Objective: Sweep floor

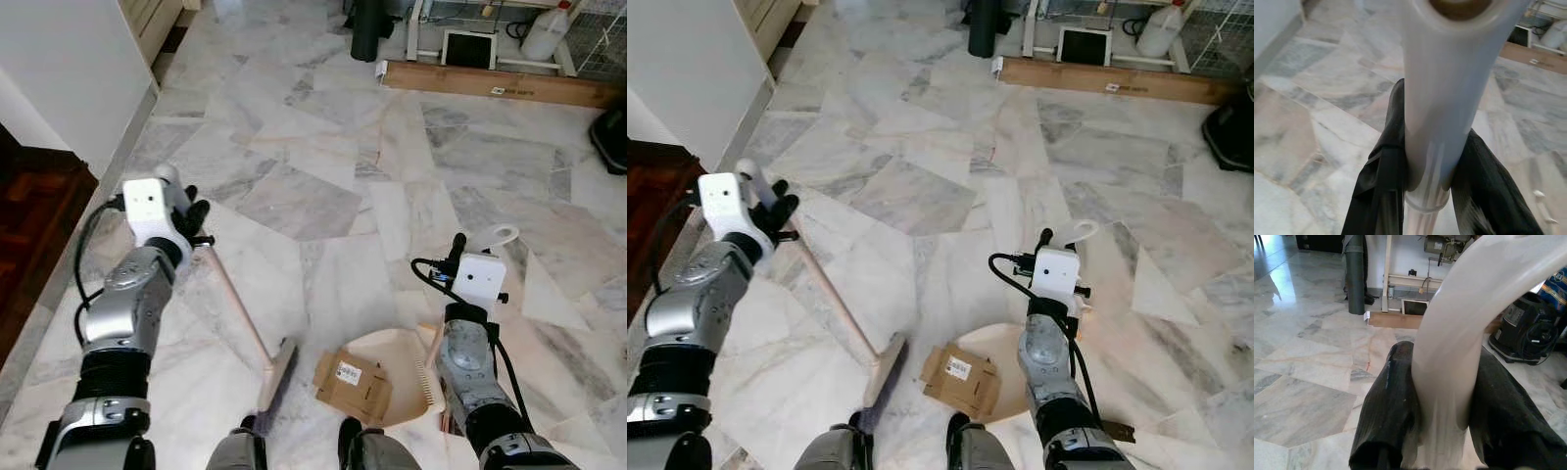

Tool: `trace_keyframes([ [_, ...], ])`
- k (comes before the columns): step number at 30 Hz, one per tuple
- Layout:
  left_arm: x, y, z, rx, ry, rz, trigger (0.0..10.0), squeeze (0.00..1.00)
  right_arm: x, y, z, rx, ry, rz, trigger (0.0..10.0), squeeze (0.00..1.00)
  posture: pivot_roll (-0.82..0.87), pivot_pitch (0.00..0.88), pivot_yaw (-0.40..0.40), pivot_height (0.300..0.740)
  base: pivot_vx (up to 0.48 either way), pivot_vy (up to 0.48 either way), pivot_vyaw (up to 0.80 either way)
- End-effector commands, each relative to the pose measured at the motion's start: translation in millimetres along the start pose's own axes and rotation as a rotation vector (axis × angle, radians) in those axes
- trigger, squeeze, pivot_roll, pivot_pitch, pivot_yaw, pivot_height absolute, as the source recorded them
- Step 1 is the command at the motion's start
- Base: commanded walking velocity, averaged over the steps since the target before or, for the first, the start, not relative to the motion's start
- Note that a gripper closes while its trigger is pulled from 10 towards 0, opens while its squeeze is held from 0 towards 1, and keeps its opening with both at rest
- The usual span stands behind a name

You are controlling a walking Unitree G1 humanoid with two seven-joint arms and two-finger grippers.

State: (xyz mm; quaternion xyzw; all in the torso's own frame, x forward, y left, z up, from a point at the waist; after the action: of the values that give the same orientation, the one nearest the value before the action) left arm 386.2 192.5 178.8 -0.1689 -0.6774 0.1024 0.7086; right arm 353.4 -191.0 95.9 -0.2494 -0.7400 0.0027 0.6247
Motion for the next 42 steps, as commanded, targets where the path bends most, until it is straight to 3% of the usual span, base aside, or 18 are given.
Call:
trace_keyframes([
  [1,-7,-2.1,0.0,-0.019,0.045,0.041,10.0,0.0,-15,4.3,9.6,0.015,0.074,-0.005,10.0,0.0,0.09,0.278,0.028,0.74,0.0,0.0,0.0],
  [14,-23,-26.5,-2.6,-0.104,0.241,0.119,10.0,0.0,-15,4.1,6.5,0.015,0.084,-0.001,10.0,0.0,0.1,0.265,0.029,0.74,0.0,0.0,0.0],
  [19,-13,-39.6,-5.7,-0.139,0.213,0.197,10.0,0.0,-12,5.9,4.8,0.013,0.081,-0.008,10.0,0.0,0.1,0.259,0.031,0.74,0.0,0.0,0.0],
  [26,-7,-46.0,-9.1,-0.145,0.167,0.186,10.0,0.0,-8,7.0,2.8,0.011,0.067,-0.04,10.0,0.0,0.09,0.251,0.038,0.74,0.0,0.0,0.0],
  [35,-12,-52.8,-12.9,-0.162,0.158,0.187,10.0,0.0,3,4.9,-8.2,-0.015,0.075,-0.205,10.0,0.0,0.08,0.223,0.043,0.74,0.0,0.0,0.0],
  [42,-12,-56.5,-15.8,-0.18,0.148,0.093,10.0,0.0,12,9.5,-13.9,0.006,0.066,-0.279,10.0,0.0,0.08,0.17,0.037,0.74,0.0,0.0,0.0],
])
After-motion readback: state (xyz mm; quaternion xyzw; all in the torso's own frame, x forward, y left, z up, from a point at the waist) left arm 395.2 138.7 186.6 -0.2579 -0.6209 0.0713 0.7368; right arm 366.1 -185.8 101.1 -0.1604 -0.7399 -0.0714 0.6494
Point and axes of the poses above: a point about 5 cm out from each wrist's last joint towards the gripper, its own z axis pointing back from the gripper into the wrist, its own x axis along the axis of the wrist's last joint, y = z × x, the point moved 3 cm from there along -z, pointing out of the wrist towards the gripper, and after that the axes turned 12 degrees about z, right-handed, at the moved point
